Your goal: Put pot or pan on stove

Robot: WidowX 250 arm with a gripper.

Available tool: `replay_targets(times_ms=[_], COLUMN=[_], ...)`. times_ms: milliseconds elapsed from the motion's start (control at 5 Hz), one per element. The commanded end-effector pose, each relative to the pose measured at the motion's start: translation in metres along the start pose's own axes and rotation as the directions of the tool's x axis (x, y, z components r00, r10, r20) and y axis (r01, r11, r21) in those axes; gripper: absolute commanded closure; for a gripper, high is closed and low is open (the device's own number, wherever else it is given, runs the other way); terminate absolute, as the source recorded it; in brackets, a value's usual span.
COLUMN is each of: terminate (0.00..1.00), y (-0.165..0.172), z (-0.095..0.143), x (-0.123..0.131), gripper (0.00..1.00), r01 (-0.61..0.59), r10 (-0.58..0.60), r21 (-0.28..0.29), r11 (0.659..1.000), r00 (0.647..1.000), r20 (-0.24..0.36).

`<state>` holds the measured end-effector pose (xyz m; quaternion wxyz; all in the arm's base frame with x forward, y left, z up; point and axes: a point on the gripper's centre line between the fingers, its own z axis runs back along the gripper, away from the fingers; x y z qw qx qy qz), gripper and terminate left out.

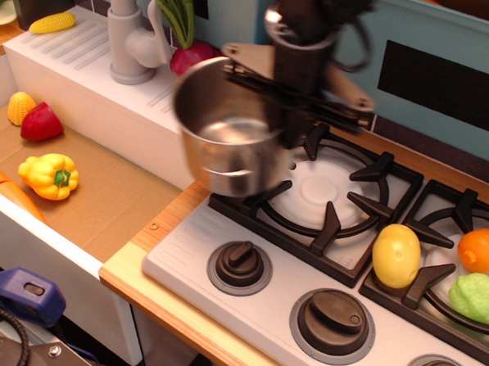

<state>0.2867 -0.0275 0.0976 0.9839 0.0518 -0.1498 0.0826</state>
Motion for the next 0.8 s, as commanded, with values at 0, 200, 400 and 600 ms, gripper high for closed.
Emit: replay_targets(times_ms=[0,200,400,600], terminate=[0.0,0.0,0.0,1.0], y=[-0.0268,-0.0364,-0.0364,-0.0364], z=[0.0176,0.0128,0.0128,0.0128], x=[0.015,0.0221,0.0221,0.0221], gripper=[1.0,0.0,0.0,0.0], r01=[-0.126,-0.077,-0.077,-0.077], r10=[0.127,0.082,0.082,0.082], r21=[-0.044,-0.061,-0.061,-0.061], r11=[0.991,0.995,0.995,0.995], r00=[0.992,0.992,0.992,0.992], r20=[0.008,0.094,0.094,0.094])
